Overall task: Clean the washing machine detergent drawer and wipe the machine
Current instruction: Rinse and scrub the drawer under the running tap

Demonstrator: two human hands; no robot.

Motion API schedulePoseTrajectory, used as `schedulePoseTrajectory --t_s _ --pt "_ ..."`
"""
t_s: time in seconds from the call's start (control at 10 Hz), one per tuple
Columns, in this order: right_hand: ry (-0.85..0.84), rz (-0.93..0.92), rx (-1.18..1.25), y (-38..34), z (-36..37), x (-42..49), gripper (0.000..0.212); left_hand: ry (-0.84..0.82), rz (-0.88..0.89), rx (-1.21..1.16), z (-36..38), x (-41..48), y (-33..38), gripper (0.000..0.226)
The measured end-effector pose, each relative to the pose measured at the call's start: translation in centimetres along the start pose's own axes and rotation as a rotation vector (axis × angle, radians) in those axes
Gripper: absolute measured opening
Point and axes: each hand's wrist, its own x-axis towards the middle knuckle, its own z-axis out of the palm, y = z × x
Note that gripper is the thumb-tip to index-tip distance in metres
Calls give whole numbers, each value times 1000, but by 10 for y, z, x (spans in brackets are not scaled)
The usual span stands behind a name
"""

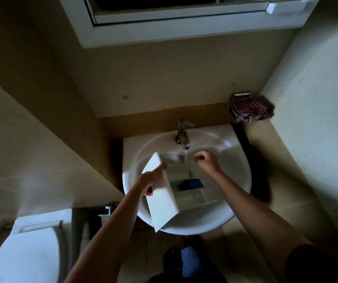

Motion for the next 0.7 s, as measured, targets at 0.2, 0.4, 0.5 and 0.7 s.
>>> schedulePoseTrajectory --t_s 0.2,0.4,0.5,0.7 --pt "-202 598 1164 -16 15 20 17 42 6 -6 -4 7 1 88" --pt "-217 701 1317 -27 26 30 16 47 -29 -14 0 9 4 95" --pt "-245 715 1291 -35 25 30 17 90 -59 8 2 9 6 118" --pt "-573 528 733 -46 47 1 21 78 11 -5 5 6 8 93"
